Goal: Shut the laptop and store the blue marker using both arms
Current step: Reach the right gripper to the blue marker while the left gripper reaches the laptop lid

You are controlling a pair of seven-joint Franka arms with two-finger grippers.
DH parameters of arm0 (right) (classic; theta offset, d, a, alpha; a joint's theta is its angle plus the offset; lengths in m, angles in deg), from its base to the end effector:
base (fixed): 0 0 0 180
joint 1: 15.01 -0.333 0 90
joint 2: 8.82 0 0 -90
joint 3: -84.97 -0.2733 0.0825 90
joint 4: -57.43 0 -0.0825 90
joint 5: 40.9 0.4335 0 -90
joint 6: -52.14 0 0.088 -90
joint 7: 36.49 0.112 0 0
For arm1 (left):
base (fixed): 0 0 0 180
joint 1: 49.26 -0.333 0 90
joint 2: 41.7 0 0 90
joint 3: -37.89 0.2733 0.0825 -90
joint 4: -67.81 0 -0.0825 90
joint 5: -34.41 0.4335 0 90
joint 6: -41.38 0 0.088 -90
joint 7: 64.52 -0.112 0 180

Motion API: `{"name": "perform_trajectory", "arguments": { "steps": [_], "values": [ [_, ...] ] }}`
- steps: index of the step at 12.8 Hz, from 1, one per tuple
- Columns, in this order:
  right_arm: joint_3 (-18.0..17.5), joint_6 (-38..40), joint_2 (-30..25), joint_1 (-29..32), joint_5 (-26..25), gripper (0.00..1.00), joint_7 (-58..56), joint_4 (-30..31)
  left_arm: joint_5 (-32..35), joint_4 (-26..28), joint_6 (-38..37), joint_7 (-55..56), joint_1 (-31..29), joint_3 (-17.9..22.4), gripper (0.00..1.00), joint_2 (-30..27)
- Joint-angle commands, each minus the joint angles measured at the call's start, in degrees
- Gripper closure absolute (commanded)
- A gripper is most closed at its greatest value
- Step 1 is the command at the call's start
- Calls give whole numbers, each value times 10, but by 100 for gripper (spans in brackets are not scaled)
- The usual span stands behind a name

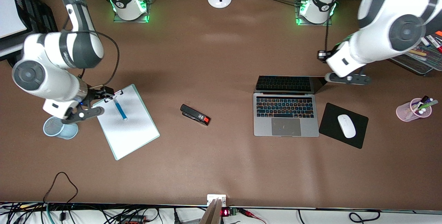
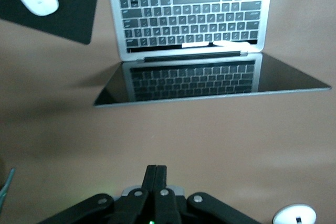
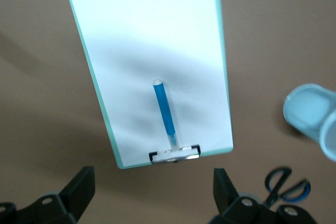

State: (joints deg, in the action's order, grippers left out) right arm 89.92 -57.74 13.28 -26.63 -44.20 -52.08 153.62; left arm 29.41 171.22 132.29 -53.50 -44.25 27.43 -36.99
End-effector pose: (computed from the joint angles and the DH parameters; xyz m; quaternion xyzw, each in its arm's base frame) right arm 0.6665 0.0768 0.2999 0.9750 0.2058 -0.0758 0.0369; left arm 0.5696 -0.1661 0.4105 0.9871 -0.0320 -0.1564 0.0150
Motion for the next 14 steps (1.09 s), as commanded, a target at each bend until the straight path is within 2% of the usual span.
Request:
{"name": "perform_trajectory", "arguments": {
  "steps": [1, 6, 9, 10, 12, 14],
  "values": [
    [0, -37, 31, -3, -1, 0, -65, -4, -10, 98, 68, 30, -6, -34, 100, -58],
    [-2, -100, 52, -3, 7, 0, -142, 14, -8, 193, 192, 53, -7, -71, 100, -69],
    [-3, -179, 54, -2, 10, 0, -161, 55, -7, 244, 265, 56, -8, -76, 100, -71],
    [-5, -206, 55, -1, 11, 2, -161, 69, -7, 253, 281, 66, -8, -76, 100, -70],
    [-5, -221, 64, 0, 23, 18, -161, 80, -6, 263, 314, 69, -7, -78, 100, -61],
    [-5, -223, 67, 0, 36, 25, -161, 92, -5, 269, 361, 71, -7, -78, 100, -43]
  ]
}}
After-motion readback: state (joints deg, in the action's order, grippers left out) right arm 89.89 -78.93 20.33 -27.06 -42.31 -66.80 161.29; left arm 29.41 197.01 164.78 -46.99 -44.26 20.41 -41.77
